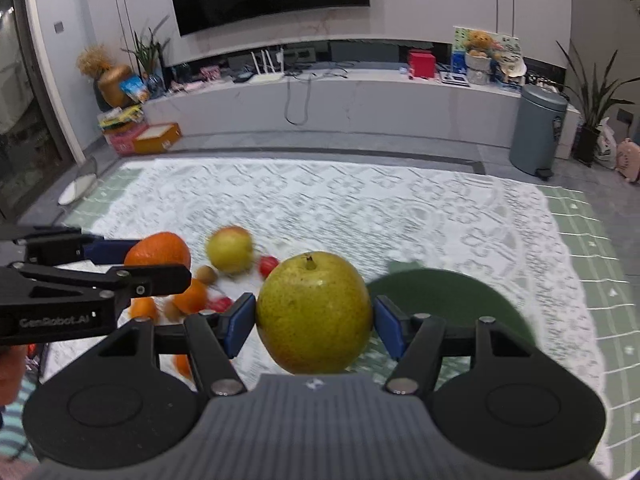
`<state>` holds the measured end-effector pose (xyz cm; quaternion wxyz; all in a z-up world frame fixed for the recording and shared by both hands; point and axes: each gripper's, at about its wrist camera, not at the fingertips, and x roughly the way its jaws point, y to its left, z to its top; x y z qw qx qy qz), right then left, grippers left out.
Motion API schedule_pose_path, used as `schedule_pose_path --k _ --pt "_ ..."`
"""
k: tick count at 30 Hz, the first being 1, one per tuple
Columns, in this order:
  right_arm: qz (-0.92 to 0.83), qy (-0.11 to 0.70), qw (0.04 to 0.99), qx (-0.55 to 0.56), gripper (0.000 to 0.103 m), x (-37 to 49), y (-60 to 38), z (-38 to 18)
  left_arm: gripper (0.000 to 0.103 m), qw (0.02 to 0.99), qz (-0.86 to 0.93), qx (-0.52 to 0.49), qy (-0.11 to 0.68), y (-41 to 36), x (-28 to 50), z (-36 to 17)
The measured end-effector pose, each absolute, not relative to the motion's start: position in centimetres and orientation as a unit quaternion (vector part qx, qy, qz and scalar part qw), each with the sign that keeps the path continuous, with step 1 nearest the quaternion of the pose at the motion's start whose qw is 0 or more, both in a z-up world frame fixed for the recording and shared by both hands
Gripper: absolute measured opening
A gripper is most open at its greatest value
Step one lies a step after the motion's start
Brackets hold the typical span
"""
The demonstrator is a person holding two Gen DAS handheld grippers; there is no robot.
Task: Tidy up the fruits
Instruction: 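Carry the orange and pear into the green colander and open both tools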
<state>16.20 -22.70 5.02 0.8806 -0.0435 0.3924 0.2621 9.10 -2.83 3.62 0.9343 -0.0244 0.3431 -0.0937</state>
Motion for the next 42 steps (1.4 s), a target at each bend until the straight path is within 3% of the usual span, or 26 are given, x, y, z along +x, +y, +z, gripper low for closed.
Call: schedule_pose_path --k 14,42 --pt "0.245 0.465 0.838 -0.143 0.062 18.6 -28.0 0.6 0.051 0.887 -0.230 0.061 0.395 -13.1 13.2 0.9" --pt "0.308 0.514 0.753 -0.270 0.062 21.5 -26.5 -4.9 0.052 0.807 -0.260 0.154 0.508 -15.3 16.9 -5.2"
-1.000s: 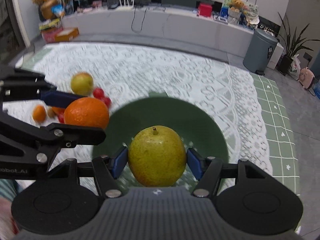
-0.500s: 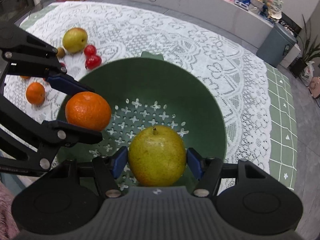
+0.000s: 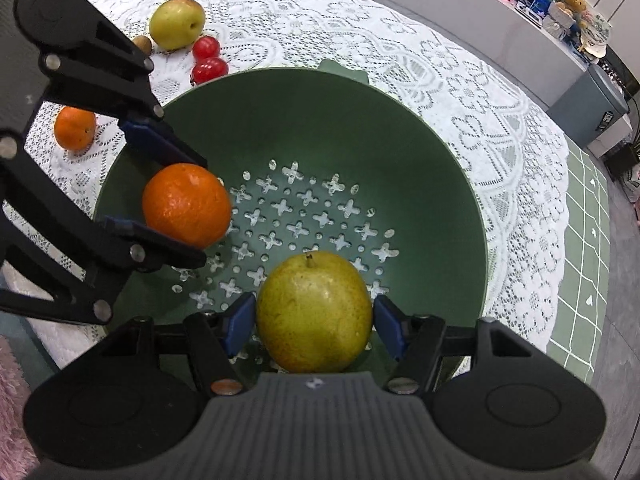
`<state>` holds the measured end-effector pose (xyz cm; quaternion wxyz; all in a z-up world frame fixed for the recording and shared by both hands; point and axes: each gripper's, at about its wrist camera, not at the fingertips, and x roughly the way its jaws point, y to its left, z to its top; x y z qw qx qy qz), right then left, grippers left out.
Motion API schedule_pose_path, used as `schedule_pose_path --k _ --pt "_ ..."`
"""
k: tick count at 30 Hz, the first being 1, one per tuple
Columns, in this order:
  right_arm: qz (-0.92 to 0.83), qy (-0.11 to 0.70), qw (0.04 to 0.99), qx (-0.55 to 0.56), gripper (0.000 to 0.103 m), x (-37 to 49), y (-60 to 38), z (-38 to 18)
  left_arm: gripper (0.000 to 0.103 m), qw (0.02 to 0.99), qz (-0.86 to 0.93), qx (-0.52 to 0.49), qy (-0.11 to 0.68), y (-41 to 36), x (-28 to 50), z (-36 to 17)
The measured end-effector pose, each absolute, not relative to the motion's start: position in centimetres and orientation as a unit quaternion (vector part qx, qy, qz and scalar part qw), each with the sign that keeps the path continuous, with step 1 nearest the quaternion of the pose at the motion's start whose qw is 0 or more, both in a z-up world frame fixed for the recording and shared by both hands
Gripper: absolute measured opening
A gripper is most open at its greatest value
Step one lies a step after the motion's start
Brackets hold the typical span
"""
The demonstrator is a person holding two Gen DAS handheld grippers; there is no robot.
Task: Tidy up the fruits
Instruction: 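Carry the orange and pear into the green colander and open both tools, then withdraw both open tools from the colander back toward the fruit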
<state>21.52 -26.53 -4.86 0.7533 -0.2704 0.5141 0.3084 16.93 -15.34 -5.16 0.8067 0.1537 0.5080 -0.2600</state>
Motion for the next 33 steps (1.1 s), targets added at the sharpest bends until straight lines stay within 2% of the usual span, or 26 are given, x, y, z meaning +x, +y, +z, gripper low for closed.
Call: schedule_pose_path --k 21,26,29,33 --pt "0.317 0.514 0.731 -0.318 0.062 20.8 -26.4 -3.9 0.054 0.790 -0.272 0.210 0.508 -16.9 16.7 -6.3" --pt "0.311 0.518 0.733 -0.314 0.063 20.5 -26.5 -3.6 0.059 0.796 -0.266 0.203 0.504 -16.7 16.4 -6.0" --pt "0.307 0.516 0.733 -0.320 0.065 20.1 -26.4 -3.3 0.071 0.804 -0.259 0.202 0.496 -16.6 16.2 -5.6" --pt "0.300 0.512 0.734 -0.330 0.069 19.8 -26.3 -2.6 0.071 0.812 -0.253 0.193 0.489 -16.2 15.9 -5.0"
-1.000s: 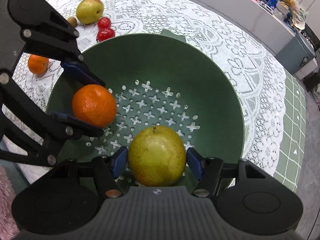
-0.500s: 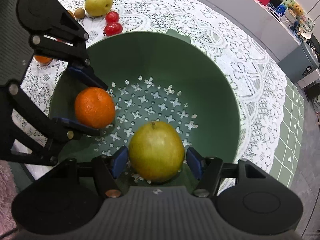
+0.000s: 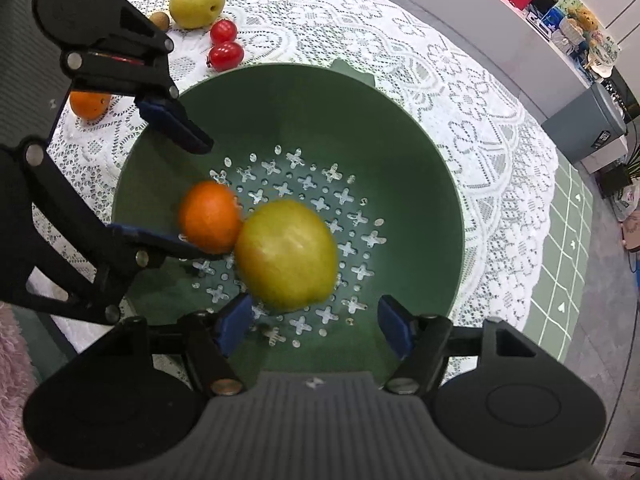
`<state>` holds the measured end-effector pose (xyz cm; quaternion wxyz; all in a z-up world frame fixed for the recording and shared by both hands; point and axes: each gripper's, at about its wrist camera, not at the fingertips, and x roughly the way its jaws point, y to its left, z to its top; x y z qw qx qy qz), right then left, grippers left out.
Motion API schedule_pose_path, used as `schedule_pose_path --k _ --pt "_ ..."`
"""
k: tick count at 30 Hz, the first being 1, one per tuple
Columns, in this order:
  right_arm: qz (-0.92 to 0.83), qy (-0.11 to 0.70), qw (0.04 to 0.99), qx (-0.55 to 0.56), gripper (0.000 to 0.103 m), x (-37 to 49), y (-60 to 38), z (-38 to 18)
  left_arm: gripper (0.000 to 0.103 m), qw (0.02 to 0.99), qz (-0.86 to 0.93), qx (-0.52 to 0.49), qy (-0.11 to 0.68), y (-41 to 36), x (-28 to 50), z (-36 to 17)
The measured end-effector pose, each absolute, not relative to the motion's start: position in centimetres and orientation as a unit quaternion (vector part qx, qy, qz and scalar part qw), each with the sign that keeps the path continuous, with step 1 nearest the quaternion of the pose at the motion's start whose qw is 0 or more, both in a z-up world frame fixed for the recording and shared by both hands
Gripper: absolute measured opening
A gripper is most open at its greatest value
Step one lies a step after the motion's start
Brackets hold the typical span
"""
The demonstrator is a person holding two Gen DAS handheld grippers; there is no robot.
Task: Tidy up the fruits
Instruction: 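Withdraw both open tools from the colander back toward the fruit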
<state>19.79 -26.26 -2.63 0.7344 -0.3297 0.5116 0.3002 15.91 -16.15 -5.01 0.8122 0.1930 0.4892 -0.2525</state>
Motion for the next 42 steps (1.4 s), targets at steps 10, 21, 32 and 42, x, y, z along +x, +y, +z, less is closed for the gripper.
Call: schedule_pose_path --k 10,21,32,42 --pt "0.279 0.483 0.761 -0.332 0.086 18.3 -26.3 0.4 0.071 0.849 -0.241 0.143 0.449 -13.7 14.1 -2.0" --pt "0.208 0.435 0.858 -0.178 0.090 17.6 -26.1 3.7 0.071 0.900 -0.175 0.049 0.397 -8.5 12.7 1.1" --pt "0.217 0.418 0.882 -0.029 0.091 16.7 -21.2 3.2 0.072 0.926 -0.085 -0.046 0.364 -1.4 11.3 0.9" --pt "0.230 0.405 0.885 -0.019 0.096 16.7 -15.4 2.1 0.072 0.927 -0.031 -0.089 0.364 3.9 9.8 -0.1"
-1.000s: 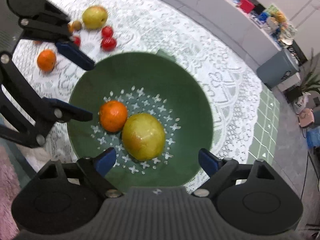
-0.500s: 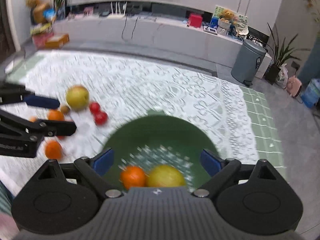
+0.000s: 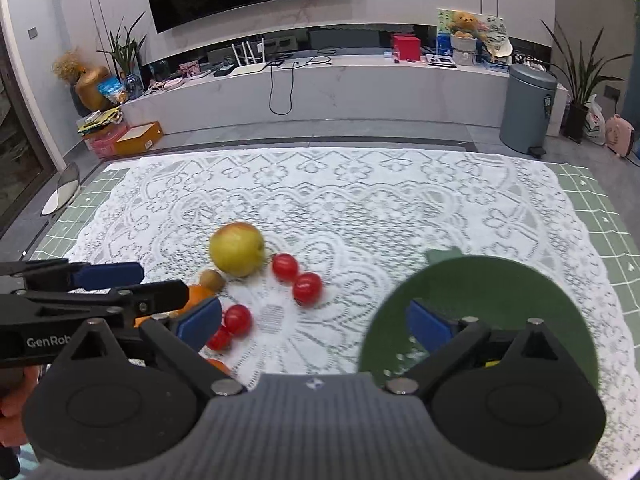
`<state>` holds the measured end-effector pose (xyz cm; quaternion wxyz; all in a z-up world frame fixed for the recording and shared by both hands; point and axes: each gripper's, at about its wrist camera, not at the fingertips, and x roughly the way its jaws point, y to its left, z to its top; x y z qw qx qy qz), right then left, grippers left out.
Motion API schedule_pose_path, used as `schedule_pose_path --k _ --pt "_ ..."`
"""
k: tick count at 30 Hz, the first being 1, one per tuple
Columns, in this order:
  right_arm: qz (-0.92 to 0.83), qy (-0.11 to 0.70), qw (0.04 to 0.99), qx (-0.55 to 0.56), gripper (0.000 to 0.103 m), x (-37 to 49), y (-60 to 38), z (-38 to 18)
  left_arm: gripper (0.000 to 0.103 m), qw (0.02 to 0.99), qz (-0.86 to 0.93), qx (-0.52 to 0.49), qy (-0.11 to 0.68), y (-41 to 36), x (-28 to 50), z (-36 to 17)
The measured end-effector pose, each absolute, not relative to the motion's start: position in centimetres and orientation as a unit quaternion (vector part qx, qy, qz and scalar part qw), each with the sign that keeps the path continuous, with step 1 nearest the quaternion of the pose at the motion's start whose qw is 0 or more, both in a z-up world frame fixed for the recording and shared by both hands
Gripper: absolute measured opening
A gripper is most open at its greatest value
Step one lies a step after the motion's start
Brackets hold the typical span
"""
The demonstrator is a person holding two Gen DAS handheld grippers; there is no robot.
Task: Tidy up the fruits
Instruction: 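Withdraw both open tools from the colander back toward the fruit, then grasp another orange with the left tool while the right tool grasps the red-yellow apple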
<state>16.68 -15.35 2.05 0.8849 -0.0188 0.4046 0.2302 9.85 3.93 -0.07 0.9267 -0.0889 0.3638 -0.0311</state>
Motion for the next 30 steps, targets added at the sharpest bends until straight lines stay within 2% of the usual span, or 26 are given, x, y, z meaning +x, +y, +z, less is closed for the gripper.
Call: schedule_pose_path --k 11,22,30 --pt "0.252 0.413 0.874 -0.032 0.095 17.5 -12.0 0.1 0.072 0.916 -0.006 -0.130 0.380 8.8 8.3 -3.0" --pt "0.277 0.423 0.861 -0.056 0.074 19.3 -9.4 -1.6 0.070 0.903 -0.011 -0.109 0.416 8.2 10.9 -5.4" --pt "0.293 0.428 0.853 -0.060 0.069 20.8 -8.3 -2.4 0.070 0.892 -0.018 -0.102 0.441 8.0 13.2 -7.0"
